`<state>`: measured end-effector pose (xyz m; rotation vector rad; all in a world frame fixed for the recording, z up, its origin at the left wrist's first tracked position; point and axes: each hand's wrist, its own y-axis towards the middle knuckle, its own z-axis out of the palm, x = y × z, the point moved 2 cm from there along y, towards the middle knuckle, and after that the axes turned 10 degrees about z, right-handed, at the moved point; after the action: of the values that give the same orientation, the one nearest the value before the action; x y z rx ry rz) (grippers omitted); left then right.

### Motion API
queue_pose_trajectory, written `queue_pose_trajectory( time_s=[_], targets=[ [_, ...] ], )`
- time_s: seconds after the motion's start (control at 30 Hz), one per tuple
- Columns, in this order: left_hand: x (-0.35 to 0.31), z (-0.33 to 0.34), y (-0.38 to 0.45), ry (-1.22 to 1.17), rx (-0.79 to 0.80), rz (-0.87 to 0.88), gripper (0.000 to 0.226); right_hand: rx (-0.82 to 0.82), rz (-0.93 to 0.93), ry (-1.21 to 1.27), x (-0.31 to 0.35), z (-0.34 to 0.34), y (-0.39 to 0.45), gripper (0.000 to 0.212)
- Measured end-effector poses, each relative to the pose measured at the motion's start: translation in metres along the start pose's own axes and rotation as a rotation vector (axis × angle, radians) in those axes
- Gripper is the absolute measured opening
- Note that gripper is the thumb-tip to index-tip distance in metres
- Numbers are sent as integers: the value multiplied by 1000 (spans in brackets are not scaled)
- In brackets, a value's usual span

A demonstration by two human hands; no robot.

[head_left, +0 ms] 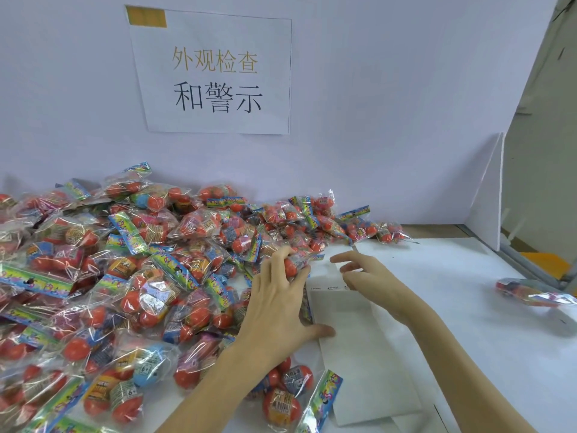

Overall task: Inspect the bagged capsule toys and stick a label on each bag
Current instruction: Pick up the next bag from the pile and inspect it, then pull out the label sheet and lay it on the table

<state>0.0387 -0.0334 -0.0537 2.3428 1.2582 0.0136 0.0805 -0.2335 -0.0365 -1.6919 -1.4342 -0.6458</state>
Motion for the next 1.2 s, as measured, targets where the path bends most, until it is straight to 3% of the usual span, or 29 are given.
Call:
queue_pose_trajectory(
  time_s=[0.1,0.2,0.4,0.53,0.73,0.8,0.93,1.07,1.2],
  targets=[
    [0,0,0,8,14,44,96,65,21,6,0,0,-1,52],
    [-2,2,2,-6,21,145,73,56,25,-21,-1,-1,1,50],
    [-5,2,3,-35,-22,176,45,-70,-13,34,-8,-7,5,15],
    [-9,-5,2,-23,-164,207,25,-142,-75,54,-9,-5,5,6],
    [-6,-21,5,-175,-476,218,21,-429,-177,373,-8,-19,6,15],
    [-3,-27,7,-291,-511,265,21,-530,-205,468,-10,-24,6,17],
    [-5,-35,7,-532,-287,351,21,-615,-295,539,-9,-34,5,16],
    [-11,-33,2,-677,0,371,11,-532,-374,516,-1,-31,4,20],
    [-11,-37,-1,-735,164,350,8,-459,-360,517,2,-25,7,21]
  ],
)
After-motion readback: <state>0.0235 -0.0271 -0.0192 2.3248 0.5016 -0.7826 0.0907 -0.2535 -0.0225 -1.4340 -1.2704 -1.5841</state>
